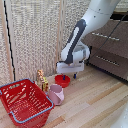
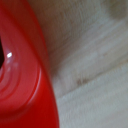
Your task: Transport the gripper mindfully toward the orange-red bowl and clasp it to elevate with ease. Ensure your robot's arm aligns efficiently with the top drawer's opening. Carefully slide the orange-red bowl into the designated spot with precision. After confirmation, withdraw the gripper gently. Close the drawer smoothly by transitioning the gripper to its handle.
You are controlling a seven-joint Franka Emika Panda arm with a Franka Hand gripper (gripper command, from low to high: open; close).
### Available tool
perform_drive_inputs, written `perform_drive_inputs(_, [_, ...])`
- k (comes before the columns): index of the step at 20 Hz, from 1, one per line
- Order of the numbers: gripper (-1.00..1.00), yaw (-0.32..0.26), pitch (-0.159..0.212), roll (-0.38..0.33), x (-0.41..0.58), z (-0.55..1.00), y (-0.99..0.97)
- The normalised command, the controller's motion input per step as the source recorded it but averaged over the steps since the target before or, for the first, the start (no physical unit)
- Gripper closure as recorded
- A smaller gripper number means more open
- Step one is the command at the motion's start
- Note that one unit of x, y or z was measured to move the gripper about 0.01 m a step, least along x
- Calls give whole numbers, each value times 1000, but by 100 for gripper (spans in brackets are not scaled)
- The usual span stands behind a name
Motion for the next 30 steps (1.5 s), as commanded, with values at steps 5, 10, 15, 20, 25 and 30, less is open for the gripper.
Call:
perform_drive_inputs(5, [100,11,-15,0,96,-197,-5])
perform_drive_inputs(10, [100,0,9,0,3,-7,0])
perform_drive_inputs(15, [100,-8,0,-1,0,0,51])
perform_drive_inputs(20, [100,0,43,0,5,-2,39])
perform_drive_inputs(25, [100,-39,40,15,-5,0,27])
perform_drive_inputs(30, [100,36,-2,0,174,342,-66])
